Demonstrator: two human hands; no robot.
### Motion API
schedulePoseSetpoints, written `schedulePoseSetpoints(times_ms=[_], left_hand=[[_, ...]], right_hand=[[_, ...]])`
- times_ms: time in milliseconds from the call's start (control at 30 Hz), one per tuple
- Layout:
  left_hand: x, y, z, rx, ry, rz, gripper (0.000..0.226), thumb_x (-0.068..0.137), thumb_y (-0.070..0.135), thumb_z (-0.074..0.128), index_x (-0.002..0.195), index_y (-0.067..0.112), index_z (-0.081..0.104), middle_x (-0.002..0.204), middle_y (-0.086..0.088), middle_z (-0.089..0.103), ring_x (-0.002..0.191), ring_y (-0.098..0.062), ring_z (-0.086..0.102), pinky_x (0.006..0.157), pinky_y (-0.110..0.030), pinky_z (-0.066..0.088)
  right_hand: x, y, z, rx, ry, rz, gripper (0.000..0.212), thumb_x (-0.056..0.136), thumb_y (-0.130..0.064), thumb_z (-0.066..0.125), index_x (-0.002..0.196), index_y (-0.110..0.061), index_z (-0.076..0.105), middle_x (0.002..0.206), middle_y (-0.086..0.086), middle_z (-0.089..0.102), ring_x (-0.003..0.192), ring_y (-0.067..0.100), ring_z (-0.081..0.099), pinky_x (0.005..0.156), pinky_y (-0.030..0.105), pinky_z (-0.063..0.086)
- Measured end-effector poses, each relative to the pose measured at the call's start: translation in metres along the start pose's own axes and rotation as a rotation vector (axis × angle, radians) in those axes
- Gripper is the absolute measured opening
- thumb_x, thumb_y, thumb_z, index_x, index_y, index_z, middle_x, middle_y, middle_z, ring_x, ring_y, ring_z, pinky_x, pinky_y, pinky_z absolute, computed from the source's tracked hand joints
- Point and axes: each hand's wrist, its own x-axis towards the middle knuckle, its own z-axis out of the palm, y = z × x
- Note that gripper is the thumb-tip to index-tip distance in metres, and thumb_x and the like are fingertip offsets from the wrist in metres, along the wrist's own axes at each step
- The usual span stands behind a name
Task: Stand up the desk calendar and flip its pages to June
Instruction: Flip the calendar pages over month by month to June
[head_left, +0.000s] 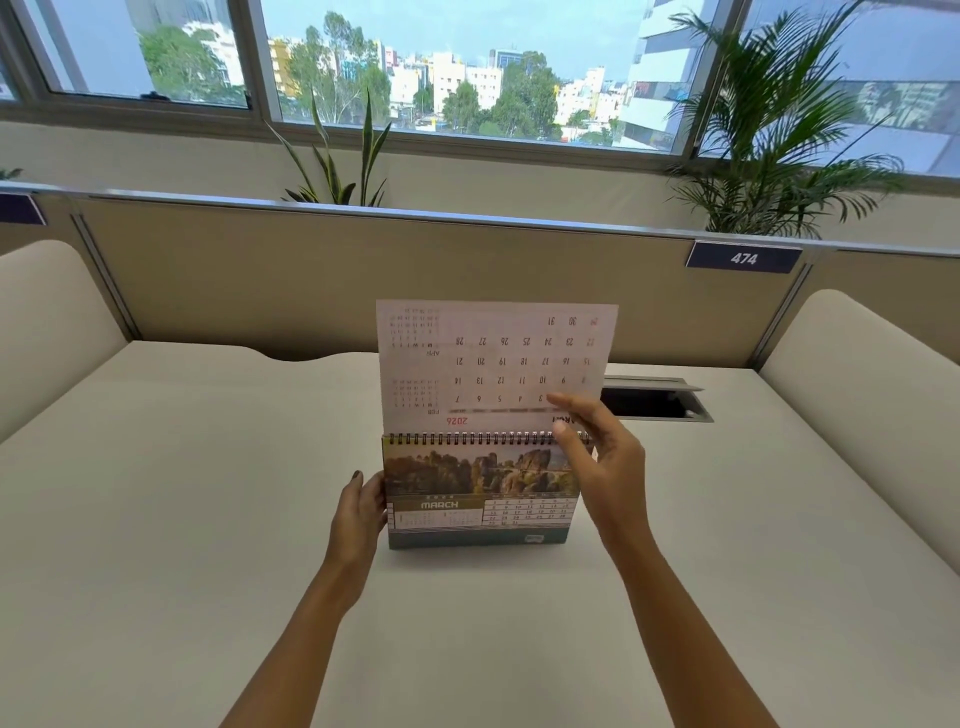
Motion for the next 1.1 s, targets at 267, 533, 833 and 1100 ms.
schedulePoseSetpoints(times_ms=[267, 533, 833, 1100], left_hand=[[0.002, -0.001, -0.001, -0.042, 0.005, 0.005, 0.059, 0.101, 0.042, 0.009, 0.142, 0.015, 0.041, 0.140, -0.005, 0.052, 0.131, -0.023, 0.044, 0.117, -0.045, 0.024], [0.001, -0.002, 0.001, -0.048, 0.016, 0.010, 0.056, 0.101, 0.041, 0.009, 0.137, 0.018, 0.044, 0.134, -0.003, 0.054, 0.124, -0.022, 0.048, 0.115, -0.043, 0.027], [0.005, -0.008, -0.003, -0.070, 0.020, 0.005, 0.056, 0.101, 0.042, 0.011, 0.142, 0.017, 0.040, 0.136, -0.002, 0.053, 0.129, -0.022, 0.046, 0.116, -0.044, 0.026], [0.003, -0.006, -0.002, -0.064, 0.000, 0.015, 0.056, 0.101, 0.041, 0.010, 0.141, 0.016, 0.040, 0.133, -0.003, 0.054, 0.123, -0.021, 0.049, 0.112, -0.041, 0.031]], right_hand=[[0.007, 0.010, 0.011, -0.403, -0.156, -0.118, 0.023, 0.087, -0.015, 0.064, 0.110, -0.013, 0.065, 0.114, 0.002, 0.066, 0.102, 0.009, 0.057, 0.084, 0.036, 0.058], [0.004, 0.023, 0.022, -0.603, -0.100, -0.229, 0.024, 0.083, -0.010, 0.066, 0.107, -0.012, 0.066, 0.106, 0.006, 0.069, 0.108, 0.022, 0.059, 0.111, 0.046, 0.036], [-0.026, 0.036, 0.008, -0.318, 0.479, 0.197, 0.038, 0.081, 0.003, 0.064, 0.114, -0.012, 0.051, 0.112, 0.007, 0.058, 0.102, 0.018, 0.056, 0.088, 0.028, 0.051], [-0.052, 0.062, 0.005, -0.100, 0.392, 0.493, 0.038, 0.083, 0.008, 0.060, 0.115, -0.012, 0.052, 0.108, 0.007, 0.064, 0.093, 0.018, 0.062, 0.066, 0.011, 0.045]])
